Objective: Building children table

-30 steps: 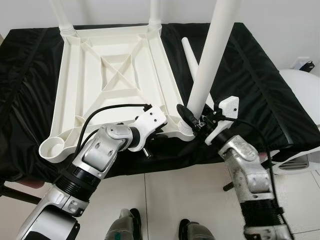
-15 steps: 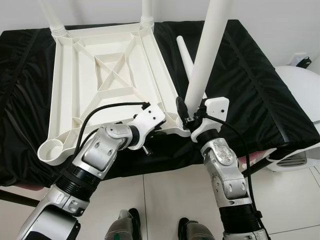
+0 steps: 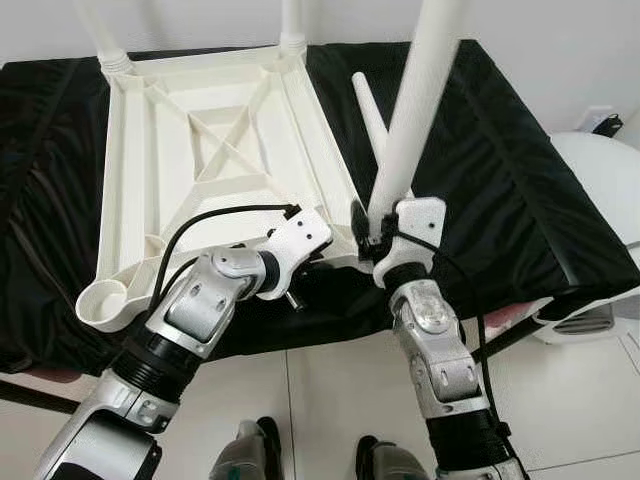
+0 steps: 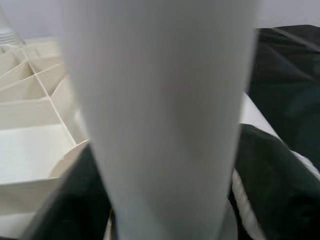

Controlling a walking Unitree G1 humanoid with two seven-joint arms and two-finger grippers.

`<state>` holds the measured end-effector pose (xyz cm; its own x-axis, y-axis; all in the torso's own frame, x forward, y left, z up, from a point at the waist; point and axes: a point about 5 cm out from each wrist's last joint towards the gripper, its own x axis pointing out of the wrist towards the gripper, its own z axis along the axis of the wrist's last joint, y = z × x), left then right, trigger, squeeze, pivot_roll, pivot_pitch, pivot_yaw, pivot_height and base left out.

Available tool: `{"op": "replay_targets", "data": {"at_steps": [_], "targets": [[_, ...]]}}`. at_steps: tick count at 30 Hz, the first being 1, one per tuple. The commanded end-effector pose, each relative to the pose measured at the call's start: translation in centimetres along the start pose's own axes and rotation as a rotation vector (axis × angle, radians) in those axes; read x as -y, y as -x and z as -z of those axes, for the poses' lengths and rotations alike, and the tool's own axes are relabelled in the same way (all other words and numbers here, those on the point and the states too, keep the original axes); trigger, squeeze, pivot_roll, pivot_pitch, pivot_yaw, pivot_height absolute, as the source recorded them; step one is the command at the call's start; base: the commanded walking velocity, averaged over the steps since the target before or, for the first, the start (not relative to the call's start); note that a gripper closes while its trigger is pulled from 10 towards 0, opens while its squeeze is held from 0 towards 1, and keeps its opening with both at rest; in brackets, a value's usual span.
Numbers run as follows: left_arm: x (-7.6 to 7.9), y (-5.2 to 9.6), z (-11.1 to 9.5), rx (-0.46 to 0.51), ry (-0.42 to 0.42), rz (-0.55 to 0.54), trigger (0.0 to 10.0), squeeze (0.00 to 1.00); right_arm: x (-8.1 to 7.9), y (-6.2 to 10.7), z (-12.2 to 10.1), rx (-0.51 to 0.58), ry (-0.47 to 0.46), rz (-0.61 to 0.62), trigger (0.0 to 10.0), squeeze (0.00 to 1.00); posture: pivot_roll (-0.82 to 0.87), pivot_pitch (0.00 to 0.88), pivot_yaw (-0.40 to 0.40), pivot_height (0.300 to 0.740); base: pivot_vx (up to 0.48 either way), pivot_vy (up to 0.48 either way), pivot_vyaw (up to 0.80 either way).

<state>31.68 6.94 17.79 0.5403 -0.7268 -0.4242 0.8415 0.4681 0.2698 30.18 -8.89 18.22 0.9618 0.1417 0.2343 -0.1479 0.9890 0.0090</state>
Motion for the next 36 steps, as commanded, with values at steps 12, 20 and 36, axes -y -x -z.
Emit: {"op": "replay_targets", "data": {"at_steps": [12,20,36], "targets": [[0.4,0.0,-0.9,0.033,-0.022,0.018,10.0,0.00,0.2,0.3,-0.5,0.027,-0.136,-0.207,10.0,1.00,-0.04,0.157,0.022,0.740,0.000,0.000,0.00],[0.4,-0.1,-0.9,0.036,-0.024,0.016,10.0,0.00,3.0,-0.7,-1.6,0.043,-0.080,-0.381,10.0,0.00,-0.05,0.151,0.019,0.740,0.000,0.000,0.00],[0.3,-0.1,-1.2,0.044,-0.031,0.014,10.0,0.00,7.1,-1.6,-0.8,-0.181,-0.015,-0.957,10.0,0.00,-0.04,0.139,0.024,0.740,0.000,0.000,0.00]]}}
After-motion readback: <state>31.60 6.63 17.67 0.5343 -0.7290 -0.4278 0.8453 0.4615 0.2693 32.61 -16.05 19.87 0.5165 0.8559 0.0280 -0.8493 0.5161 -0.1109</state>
